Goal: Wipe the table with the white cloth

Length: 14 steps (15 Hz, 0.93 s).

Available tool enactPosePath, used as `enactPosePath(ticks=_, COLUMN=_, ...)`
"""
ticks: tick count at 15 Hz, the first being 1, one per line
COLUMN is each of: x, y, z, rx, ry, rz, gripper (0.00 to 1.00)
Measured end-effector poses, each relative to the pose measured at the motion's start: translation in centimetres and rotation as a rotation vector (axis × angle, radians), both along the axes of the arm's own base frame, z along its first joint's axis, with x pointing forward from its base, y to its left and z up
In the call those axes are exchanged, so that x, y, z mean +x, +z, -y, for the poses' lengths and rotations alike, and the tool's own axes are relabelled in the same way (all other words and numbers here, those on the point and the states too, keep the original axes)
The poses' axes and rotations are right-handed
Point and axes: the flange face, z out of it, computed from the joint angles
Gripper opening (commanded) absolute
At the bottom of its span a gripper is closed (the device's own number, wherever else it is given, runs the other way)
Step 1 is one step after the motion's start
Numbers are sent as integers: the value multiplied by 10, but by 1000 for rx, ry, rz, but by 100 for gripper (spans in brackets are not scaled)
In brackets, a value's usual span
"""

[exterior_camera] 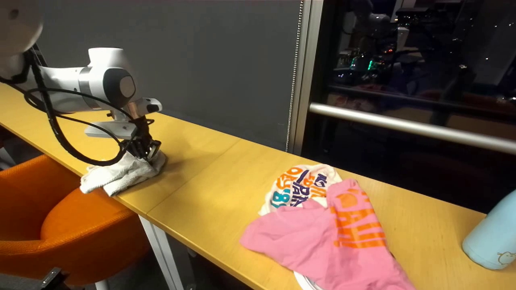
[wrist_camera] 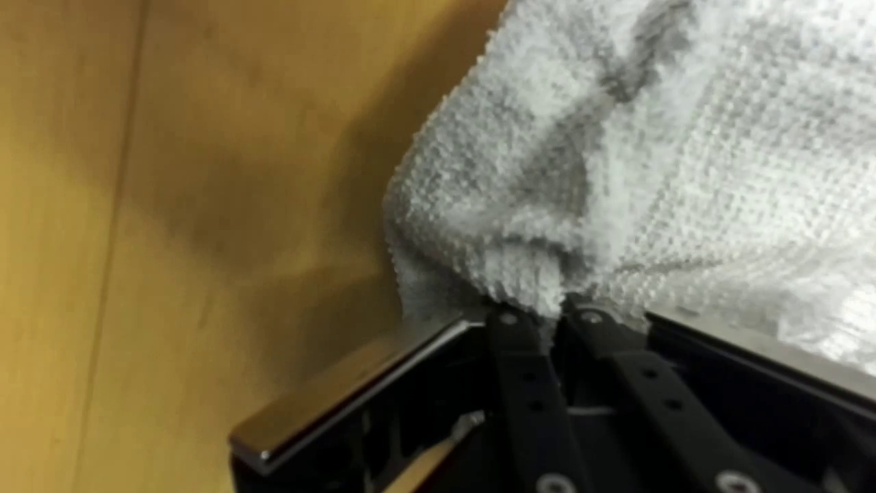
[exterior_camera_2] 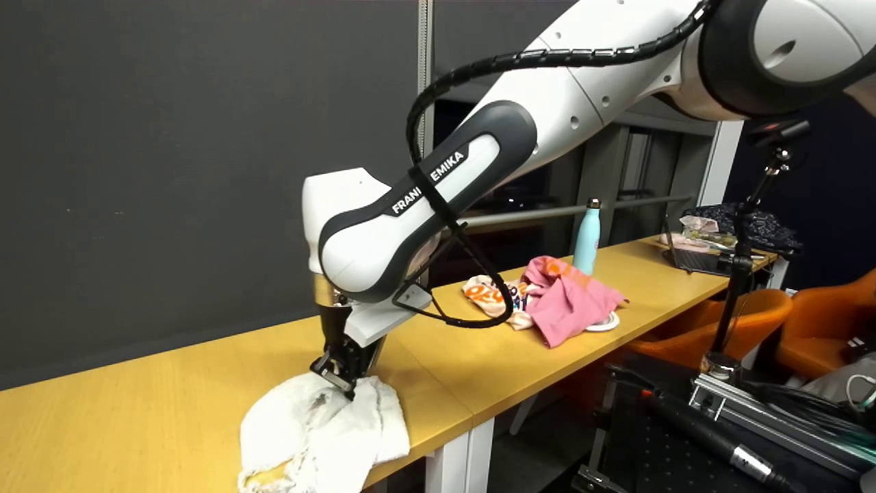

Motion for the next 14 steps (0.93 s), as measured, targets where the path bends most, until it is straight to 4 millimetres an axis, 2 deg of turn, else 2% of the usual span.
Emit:
enactPosePath(ticks=3, x=-14, y=-2, z=62, rx=-32, ry=-83, rz=-13, gripper=2)
enactPosePath(ticks=7, x=-51, y=3, z=140, rx=-91, ry=-199, rz=-50, gripper=2)
enactPosePath(ticks=11, x=-107, y=4, z=204, rx=-150, ry=-330, rz=-97, gripper=2)
enactPosePath(ticks=14, x=-158, y=-5, z=249, rx=-188, ry=-440, rz=-106, gripper=2)
